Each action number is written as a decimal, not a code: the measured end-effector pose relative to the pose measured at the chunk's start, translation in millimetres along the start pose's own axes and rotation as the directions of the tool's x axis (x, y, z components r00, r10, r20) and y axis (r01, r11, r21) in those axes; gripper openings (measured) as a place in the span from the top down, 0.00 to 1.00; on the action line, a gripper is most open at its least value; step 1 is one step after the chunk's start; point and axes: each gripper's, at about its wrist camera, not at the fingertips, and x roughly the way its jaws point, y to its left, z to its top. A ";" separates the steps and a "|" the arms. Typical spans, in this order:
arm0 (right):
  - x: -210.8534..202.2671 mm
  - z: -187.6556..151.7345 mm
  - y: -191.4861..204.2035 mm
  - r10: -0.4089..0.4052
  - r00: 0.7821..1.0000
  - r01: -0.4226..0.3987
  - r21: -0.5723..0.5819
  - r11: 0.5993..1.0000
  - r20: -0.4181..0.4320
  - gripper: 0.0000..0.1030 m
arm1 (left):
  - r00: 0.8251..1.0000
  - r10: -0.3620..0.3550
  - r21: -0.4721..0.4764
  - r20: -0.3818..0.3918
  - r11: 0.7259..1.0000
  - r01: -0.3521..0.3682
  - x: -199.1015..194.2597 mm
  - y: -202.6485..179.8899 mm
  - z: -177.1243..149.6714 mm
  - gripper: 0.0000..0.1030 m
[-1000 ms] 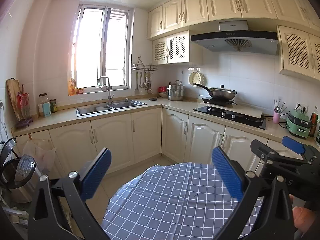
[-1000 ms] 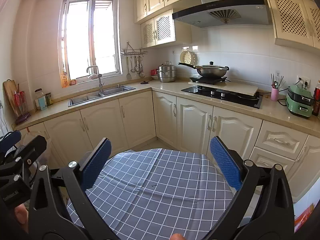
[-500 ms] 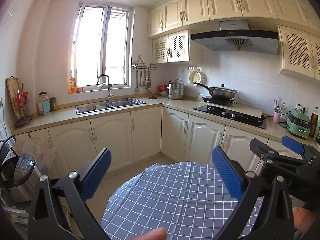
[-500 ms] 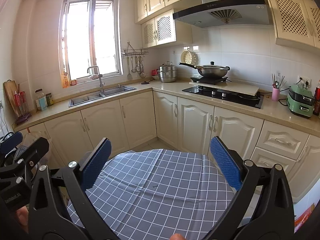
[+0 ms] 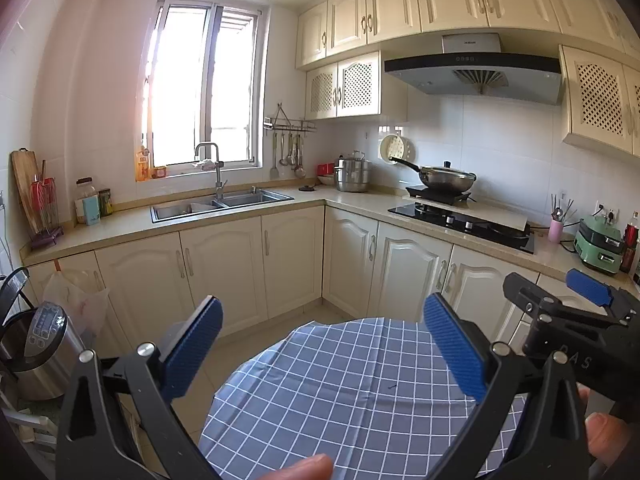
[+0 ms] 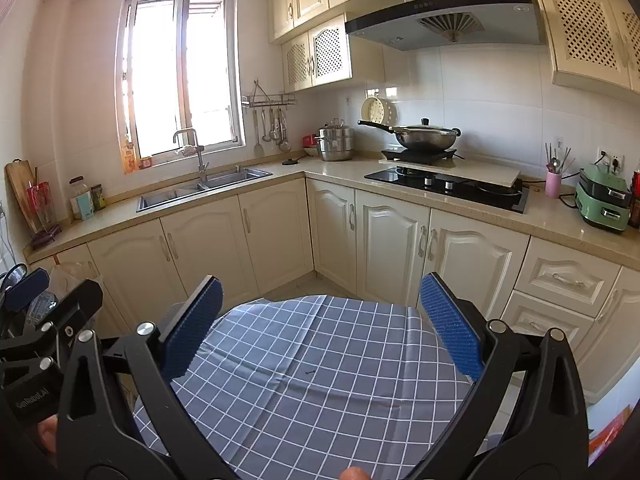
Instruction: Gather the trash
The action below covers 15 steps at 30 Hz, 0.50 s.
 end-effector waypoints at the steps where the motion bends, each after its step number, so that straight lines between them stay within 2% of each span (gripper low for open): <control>1: 0.7 -0.1 -0.1 0.000 1.000 0.000 0.001 1.000 -0.001 0.06 | 1.000 0.000 0.000 -0.002 1.000 0.000 1.2 0.0 -0.6 0.04; 15: 6.2 -1.7 -1.7 0.001 1.000 -0.001 0.008 1.000 -0.009 0.06 | 1.000 0.002 0.008 -0.019 1.000 -0.002 9.9 0.7 -5.3 0.04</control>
